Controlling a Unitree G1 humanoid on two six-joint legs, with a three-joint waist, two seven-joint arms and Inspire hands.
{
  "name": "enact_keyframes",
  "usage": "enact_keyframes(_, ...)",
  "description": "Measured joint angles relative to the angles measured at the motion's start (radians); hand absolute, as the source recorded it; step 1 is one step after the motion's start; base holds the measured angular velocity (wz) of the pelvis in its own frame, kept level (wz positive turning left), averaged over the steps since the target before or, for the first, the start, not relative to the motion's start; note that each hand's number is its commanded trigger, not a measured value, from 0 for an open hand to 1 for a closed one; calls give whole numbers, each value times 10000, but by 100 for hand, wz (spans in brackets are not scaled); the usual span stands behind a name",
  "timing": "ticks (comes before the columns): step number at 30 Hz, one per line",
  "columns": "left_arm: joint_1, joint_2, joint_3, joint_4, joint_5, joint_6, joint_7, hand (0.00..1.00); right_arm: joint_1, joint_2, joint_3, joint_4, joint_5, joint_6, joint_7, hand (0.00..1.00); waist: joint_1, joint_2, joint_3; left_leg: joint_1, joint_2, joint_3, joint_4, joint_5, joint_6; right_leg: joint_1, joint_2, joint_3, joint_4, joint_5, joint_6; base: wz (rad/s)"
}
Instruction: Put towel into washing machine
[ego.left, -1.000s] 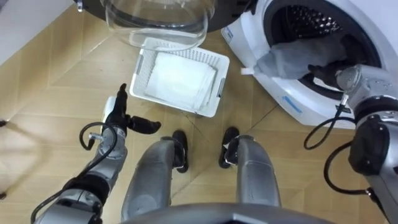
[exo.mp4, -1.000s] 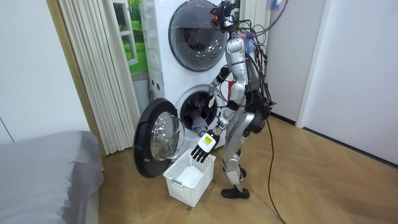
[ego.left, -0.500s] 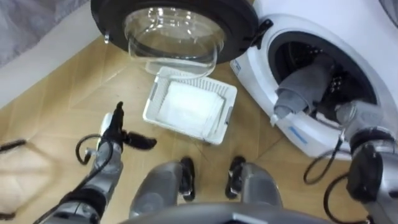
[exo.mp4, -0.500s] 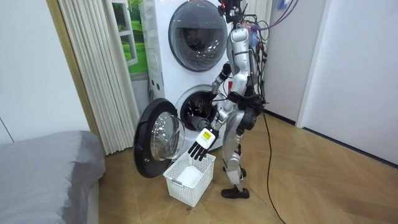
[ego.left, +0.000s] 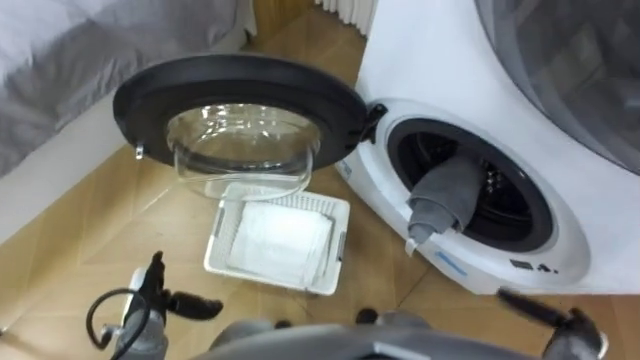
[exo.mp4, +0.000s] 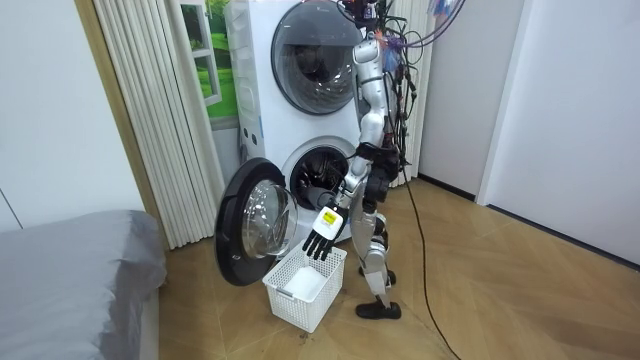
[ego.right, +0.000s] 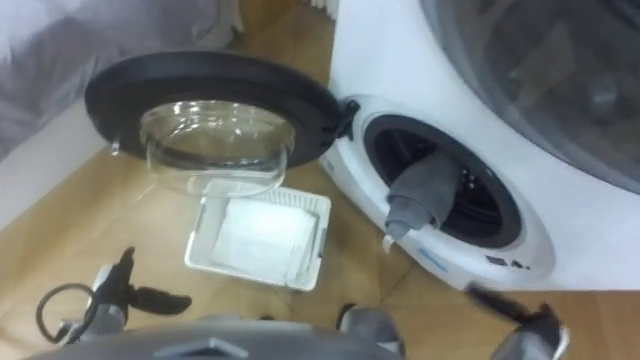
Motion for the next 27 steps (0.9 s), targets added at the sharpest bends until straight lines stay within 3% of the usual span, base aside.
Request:
enact_keyframes(4, 236, -7, 28, 217, -69, -11, -10, 0, -133, 232, 115, 297, -1052, 9, 774, 0, 31, 107, 100, 637, 42, -6, -369, -11, -108, 530, 100, -18, -173, 10, -14, -1)
enact_keyframes(7, 472, -36, 166, 220, -55, -11, -11, 0, -125, 351, 172, 274, -1643, 3, 1124, 0, 39, 161, 110, 891, 37, -7, -509, -2, -144, 749, 144, -55, -210, 9, -14, 0)
enact_keyframes(15, 452, -143, 420, 229, 51, 55, -280, 0, 77, 655, 854, 434, -1618, 82, 2075, 0, 70, 67, 172, 1378, 25, -23, -678, 11, -180, 1264, 189, -79, -372, 7, -14, 0)
enact_keyframes(16, 383, -149, 427, 228, 52, 136, -383, 0, 91, 711, 851, 466, -1619, 122, 2228, 0, 76, 34, 220, 1500, 54, -19, -731, 9, -184, 1365, 197, -68, -397, 6, -12, 0)
enact_keyframes(21, 267, -175, 673, 224, 68, 360, -771, 0, 83, 838, 827, 692, -1616, 328, 2633, 0, 87, -99, 176, 1659, 98, 10, -769, -26, -231, 1528, 249, -42, -507, 7, -13, -3)
enact_keyframes(27, 192, -241, 695, 263, 115, 637, -952, 0, -33, 830, 801, 886, -1540, 473, 2741, 0, 69, -37, 175, 1770, 100, 18, -729, -31, -247, 1630, 304, 4, -523, 8, -16, 0)
